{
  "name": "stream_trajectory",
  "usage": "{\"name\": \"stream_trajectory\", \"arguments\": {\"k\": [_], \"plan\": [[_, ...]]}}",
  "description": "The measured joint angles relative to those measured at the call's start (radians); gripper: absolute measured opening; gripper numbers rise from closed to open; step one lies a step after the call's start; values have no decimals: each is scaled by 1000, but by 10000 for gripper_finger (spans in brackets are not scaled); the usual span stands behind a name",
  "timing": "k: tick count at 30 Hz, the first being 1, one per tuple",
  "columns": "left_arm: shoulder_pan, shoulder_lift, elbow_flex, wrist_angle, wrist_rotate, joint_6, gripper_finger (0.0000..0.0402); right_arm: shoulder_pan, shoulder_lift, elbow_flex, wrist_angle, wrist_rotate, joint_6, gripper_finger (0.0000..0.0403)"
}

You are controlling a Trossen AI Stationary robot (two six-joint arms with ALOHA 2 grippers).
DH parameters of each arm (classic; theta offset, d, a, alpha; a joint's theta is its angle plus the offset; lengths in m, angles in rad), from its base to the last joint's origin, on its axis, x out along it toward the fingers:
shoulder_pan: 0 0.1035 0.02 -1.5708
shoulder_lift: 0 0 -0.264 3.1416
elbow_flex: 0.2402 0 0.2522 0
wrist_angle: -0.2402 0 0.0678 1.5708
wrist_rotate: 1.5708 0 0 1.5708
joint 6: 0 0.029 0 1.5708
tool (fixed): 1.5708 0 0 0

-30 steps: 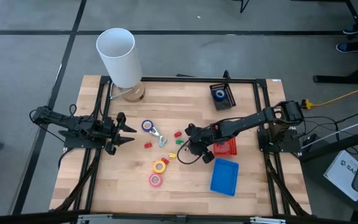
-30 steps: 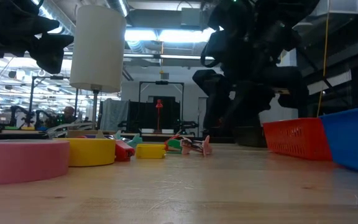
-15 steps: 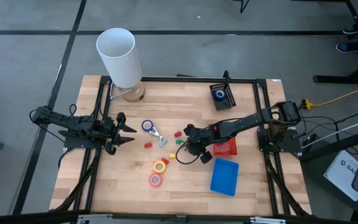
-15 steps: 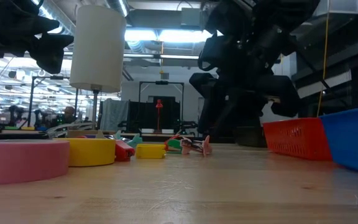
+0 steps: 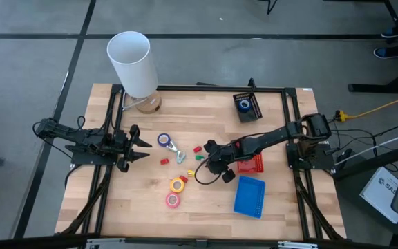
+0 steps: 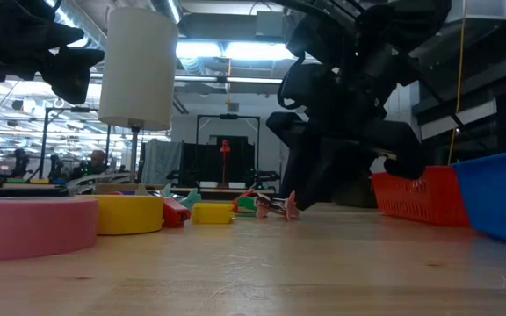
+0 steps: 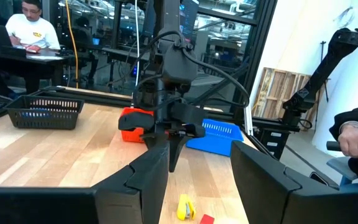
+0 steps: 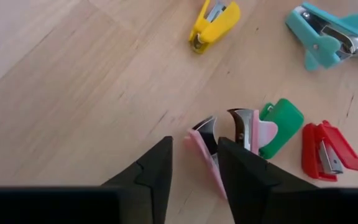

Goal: Pick and place Stapler, Stapler remover, tape
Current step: Put the pink staple remover into the red basket

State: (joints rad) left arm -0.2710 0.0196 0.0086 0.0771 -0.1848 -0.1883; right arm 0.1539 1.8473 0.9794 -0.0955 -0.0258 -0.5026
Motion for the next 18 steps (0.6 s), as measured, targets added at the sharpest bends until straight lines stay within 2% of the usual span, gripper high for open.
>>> {"name": "stream_trajectory", "arguments": {"k": [7, 12, 18], "plan": [[0, 0, 0, 0, 0, 0, 169, 0, 0, 0, -1, 61, 7, 68], [0, 0, 0, 0, 0, 0, 169, 0, 0, 0, 1, 63, 8, 14], [0, 0, 0, 0, 0, 0, 169, 0, 0, 0, 14, 62, 24, 14]]}}
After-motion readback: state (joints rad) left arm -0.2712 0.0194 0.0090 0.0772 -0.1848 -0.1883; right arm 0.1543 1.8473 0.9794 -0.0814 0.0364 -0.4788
